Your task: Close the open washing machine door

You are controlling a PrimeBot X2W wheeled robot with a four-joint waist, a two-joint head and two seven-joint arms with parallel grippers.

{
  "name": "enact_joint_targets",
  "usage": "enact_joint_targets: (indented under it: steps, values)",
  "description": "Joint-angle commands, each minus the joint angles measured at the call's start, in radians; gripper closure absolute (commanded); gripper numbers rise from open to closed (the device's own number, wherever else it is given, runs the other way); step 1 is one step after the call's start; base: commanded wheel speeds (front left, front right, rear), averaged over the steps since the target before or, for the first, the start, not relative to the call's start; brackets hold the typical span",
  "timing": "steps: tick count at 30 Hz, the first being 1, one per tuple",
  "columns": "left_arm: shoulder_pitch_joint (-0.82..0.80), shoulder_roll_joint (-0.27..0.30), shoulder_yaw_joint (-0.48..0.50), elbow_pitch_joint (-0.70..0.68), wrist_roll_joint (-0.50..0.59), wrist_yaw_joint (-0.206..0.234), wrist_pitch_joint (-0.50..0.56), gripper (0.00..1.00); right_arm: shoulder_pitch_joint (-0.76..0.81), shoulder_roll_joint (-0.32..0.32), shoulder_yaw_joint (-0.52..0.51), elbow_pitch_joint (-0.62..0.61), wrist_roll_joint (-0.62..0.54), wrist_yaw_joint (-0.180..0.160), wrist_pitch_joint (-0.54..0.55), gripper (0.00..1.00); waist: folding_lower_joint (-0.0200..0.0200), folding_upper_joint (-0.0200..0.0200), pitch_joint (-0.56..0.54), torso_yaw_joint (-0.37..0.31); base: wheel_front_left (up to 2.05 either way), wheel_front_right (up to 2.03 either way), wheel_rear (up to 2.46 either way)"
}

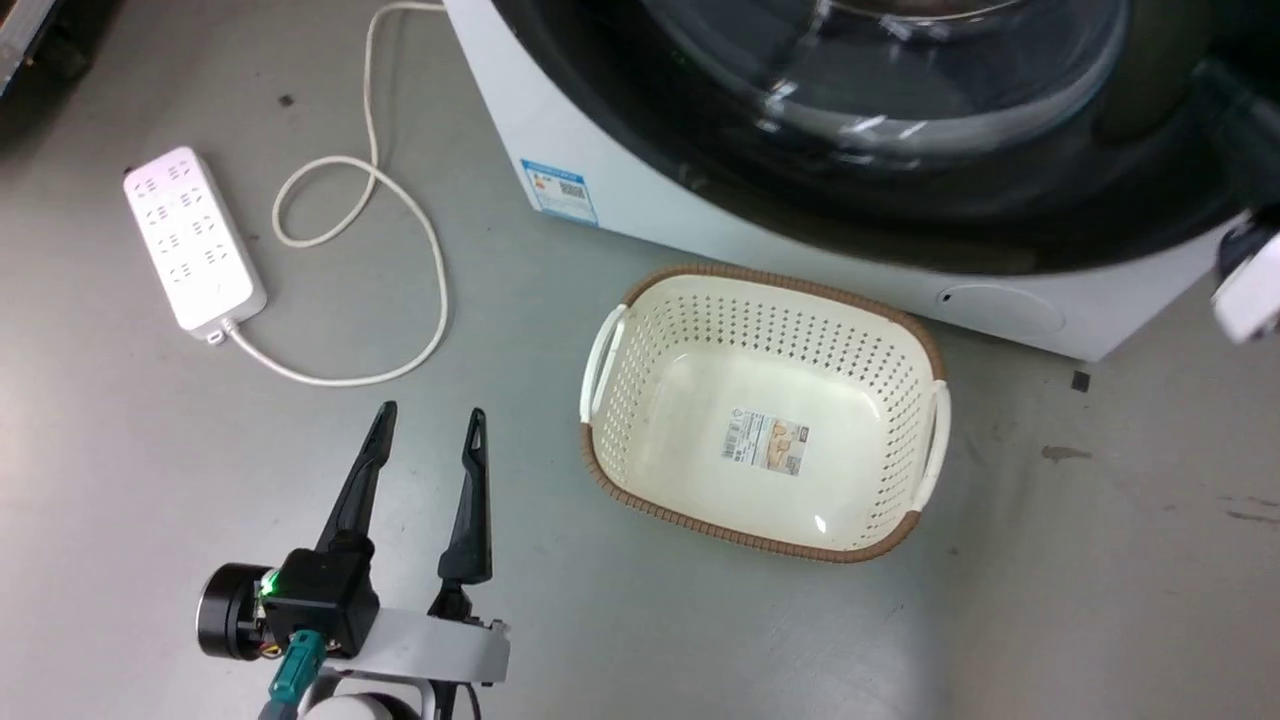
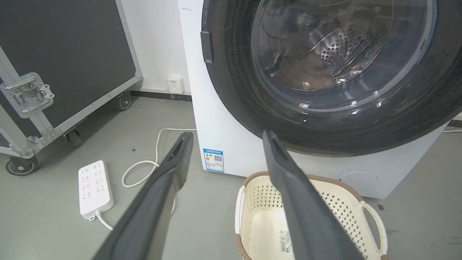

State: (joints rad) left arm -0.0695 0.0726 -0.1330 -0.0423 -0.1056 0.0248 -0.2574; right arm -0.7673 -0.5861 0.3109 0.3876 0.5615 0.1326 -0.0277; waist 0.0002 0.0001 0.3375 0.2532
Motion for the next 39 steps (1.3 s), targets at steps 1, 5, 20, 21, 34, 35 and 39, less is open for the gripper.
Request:
enact_joint_targets:
  steps: [1,5,20,21,34,35,39]
  values:
    - [-0.021,-0.006,-0.001,-0.003,0.009,0.005,-0.004,0.0,-0.047,-0.012,-0.008,0.035,0.01,-0.002,0.005,1.0,-0.0002,-0.0001,0.008,0.006,0.0,0.0,0.0]
    - [-0.029,-0.01,-0.003,-0.001,0.009,0.004,-0.004,0.0,-0.118,-0.009,-0.031,0.123,0.003,-0.002,0.009,1.0,-0.0002,-0.0001,0.014,0.012,0.0,0.0,0.0]
    - [-0.024,-0.013,0.019,0.02,0.016,-0.008,-0.004,0.0,-0.109,0.064,0.007,0.246,0.035,-0.002,-0.089,0.0,-0.0002,-0.0001,-0.077,-0.032,0.0,0.0,0.0]
    - [-0.019,-0.013,0.021,0.025,0.015,-0.01,-0.004,0.0,-0.083,0.071,0.011,0.242,0.044,-0.002,-0.103,0.0,-0.0002,-0.0001,-0.095,-0.037,0.0,0.0,0.0]
    - [0.079,0.012,0.061,0.076,0.002,-0.034,-0.004,0.0,0.364,0.218,-0.105,0.023,-0.069,-0.002,-0.23,0.0,-0.0002,-0.0001,-0.293,-0.136,0.0,0.0,0.0]
    - [0.087,0.015,0.064,0.077,0.0,-0.036,-0.004,0.0,0.402,0.239,-0.132,-0.007,-0.1,-0.002,-0.231,0.0,-0.0002,-0.0001,-0.302,-0.146,0.0,0.0,0.0]
    - [0.112,0.023,0.071,0.086,-0.005,-0.043,-0.004,0.0,0.548,0.341,-0.263,-0.12,-0.235,-0.002,-0.233,0.0,-0.0002,-0.0001,-0.328,-0.173,0.0,0.0,0.0]
